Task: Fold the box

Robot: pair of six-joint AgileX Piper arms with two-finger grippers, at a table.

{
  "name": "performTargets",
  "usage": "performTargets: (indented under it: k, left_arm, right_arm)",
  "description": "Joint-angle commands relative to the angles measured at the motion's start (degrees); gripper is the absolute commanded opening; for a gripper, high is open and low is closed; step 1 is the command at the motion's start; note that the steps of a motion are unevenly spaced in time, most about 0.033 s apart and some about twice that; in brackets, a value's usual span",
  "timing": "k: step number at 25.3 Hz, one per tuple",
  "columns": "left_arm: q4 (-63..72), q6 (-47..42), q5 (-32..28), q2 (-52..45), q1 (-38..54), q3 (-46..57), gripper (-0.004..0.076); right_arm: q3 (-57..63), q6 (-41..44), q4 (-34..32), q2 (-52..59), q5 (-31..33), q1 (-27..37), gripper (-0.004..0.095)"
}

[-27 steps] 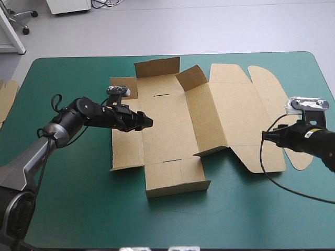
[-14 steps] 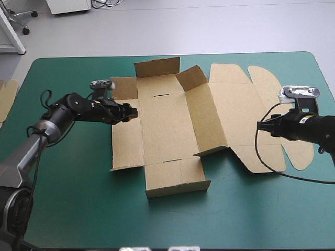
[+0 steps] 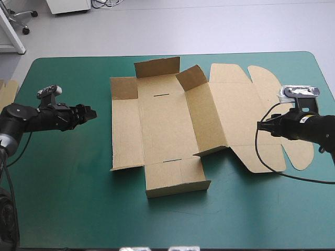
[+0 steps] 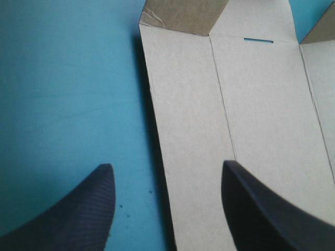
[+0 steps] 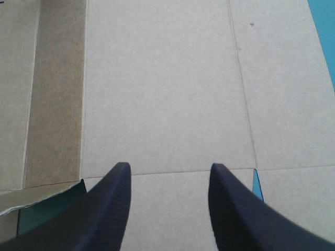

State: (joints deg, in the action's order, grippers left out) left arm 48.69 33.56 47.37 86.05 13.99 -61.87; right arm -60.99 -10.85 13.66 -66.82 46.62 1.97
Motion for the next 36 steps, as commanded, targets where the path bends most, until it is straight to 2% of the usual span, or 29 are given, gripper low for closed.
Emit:
performTargets:
  k: [1, 3, 6, 8, 19, 23, 30, 36]
  left_arm:
    - [4.47, 1.21, -2.81, -6.85, 0.03, 4.34, 0.0433]
    - [6.42, 1.75, -2.40, -9.62, 0.03, 8.28, 0.0433]
    - [6.36, 1.38, 1.88, -10.15, 0.03, 9.72, 0.0433]
    - [7.50, 1.38, -0.75, -9.74, 0.03, 11.10, 0.0433]
    - [14.01, 8.54, 2.81, 1.71, -0.07, 12.83, 0.0433]
    - [15.90, 10.24, 4.37, 4.73, -0.07, 12.83, 0.0433]
    - [17.86, 12.21, 7.67, 8.52, -0.69, 12.83, 0.0433]
    - [18.63, 12.26, 5.39, 9.51, -6.20, 12.83, 0.0433]
  right_arm:
    - [-1.87, -0.58, -0.19, 0.89, -2.84, 0.48, 0.0444]
    - [-1.87, -0.58, -0.33, 0.89, -2.84, 0.48, 0.0444]
    - [-1.87, -0.58, -0.46, 0.89, -2.57, 0.48, 0.0444]
    - [-1.87, -0.58, -0.59, 0.89, -2.46, 0.48, 0.0444]
    - [-1.87, -0.47, -1.60, 1.00, -1.51, 0.48, 0.0444]
    - [-1.87, 0.98, -3.85, 1.00, -1.06, 0.48, 0.0444]
    - [-1.87, 1.24, -4.04, 1.00, -1.29, 0.48, 0.0444]
    - [-1.87, 1.50, -4.04, 1.00, -1.76, 0.48, 0.0444]
